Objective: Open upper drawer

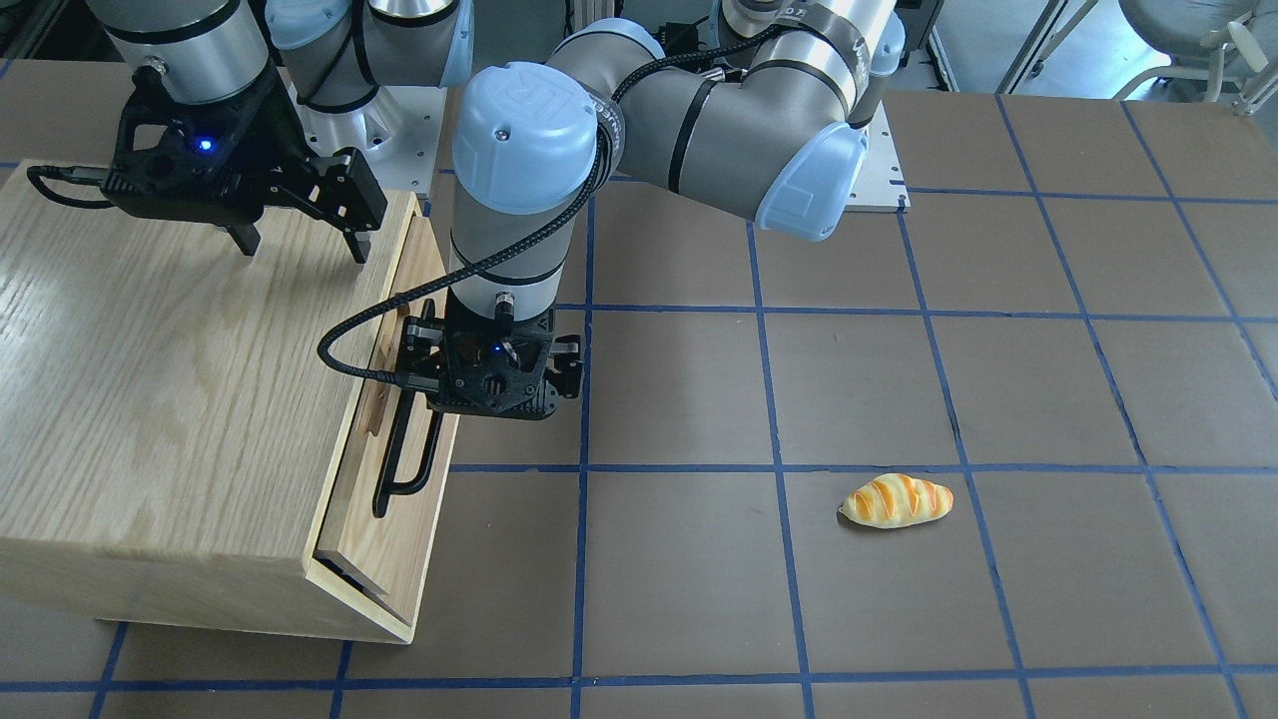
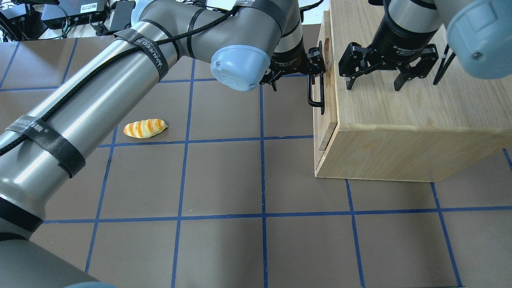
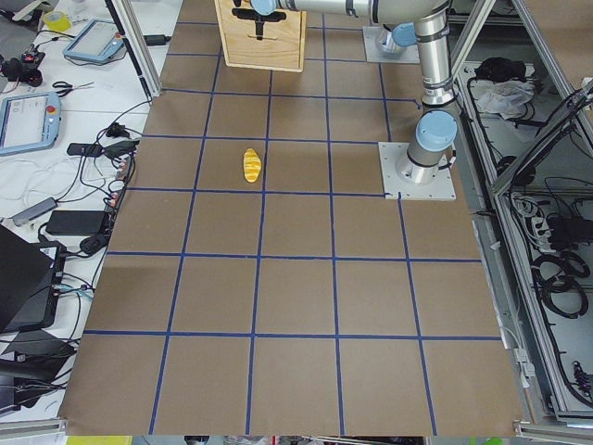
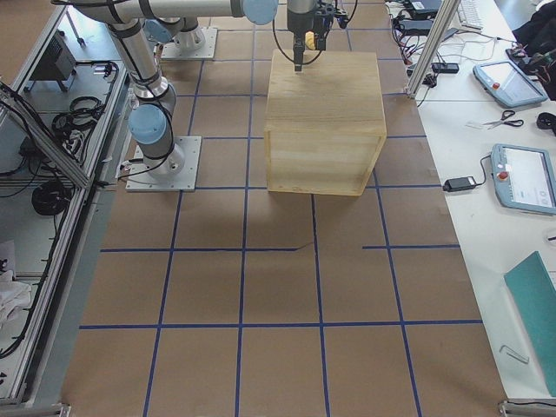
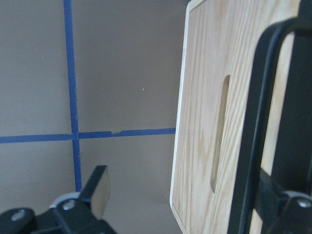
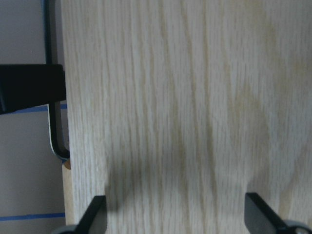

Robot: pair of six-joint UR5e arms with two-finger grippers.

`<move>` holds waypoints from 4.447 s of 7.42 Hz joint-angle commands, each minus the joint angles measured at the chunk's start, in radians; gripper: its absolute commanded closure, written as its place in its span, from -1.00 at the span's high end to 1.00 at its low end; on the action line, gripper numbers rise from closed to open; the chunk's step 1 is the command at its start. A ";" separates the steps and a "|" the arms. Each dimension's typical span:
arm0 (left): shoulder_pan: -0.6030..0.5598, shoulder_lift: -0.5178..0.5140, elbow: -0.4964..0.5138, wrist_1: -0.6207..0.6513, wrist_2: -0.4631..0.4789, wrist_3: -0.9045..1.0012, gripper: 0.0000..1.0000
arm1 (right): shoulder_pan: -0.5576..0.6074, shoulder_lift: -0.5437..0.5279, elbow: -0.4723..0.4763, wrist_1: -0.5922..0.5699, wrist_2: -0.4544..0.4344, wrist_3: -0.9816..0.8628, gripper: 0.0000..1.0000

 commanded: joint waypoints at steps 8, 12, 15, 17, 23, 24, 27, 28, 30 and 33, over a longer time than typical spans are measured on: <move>0.029 0.044 -0.012 -0.035 0.055 0.002 1.00 | 0.000 0.000 0.000 0.000 0.000 0.000 1.00; 0.049 0.049 -0.017 -0.050 0.069 0.007 1.00 | 0.000 0.000 0.000 0.000 0.001 0.000 1.00; 0.075 0.052 -0.015 -0.070 0.071 0.007 1.00 | 0.000 0.000 0.000 0.000 0.000 0.000 1.00; 0.094 0.059 -0.015 -0.084 0.069 0.007 1.00 | 0.000 0.000 0.000 0.000 0.000 0.000 1.00; 0.135 0.064 -0.015 -0.113 0.078 0.035 1.00 | 0.000 0.000 0.000 0.000 0.000 0.000 1.00; 0.135 0.064 -0.015 -0.118 0.101 0.036 1.00 | 0.000 0.000 0.000 0.000 0.000 0.000 1.00; 0.169 0.075 -0.015 -0.135 0.101 0.048 1.00 | 0.000 0.000 0.000 0.000 0.000 0.000 1.00; 0.171 0.076 -0.017 -0.141 0.101 0.058 1.00 | 0.000 0.000 0.000 0.000 0.001 0.000 1.00; 0.174 0.078 -0.017 -0.148 0.103 0.068 1.00 | 0.000 0.000 0.000 0.000 0.001 0.000 1.00; 0.198 0.081 -0.017 -0.155 0.103 0.093 1.00 | 0.000 0.000 0.000 0.000 0.001 0.000 1.00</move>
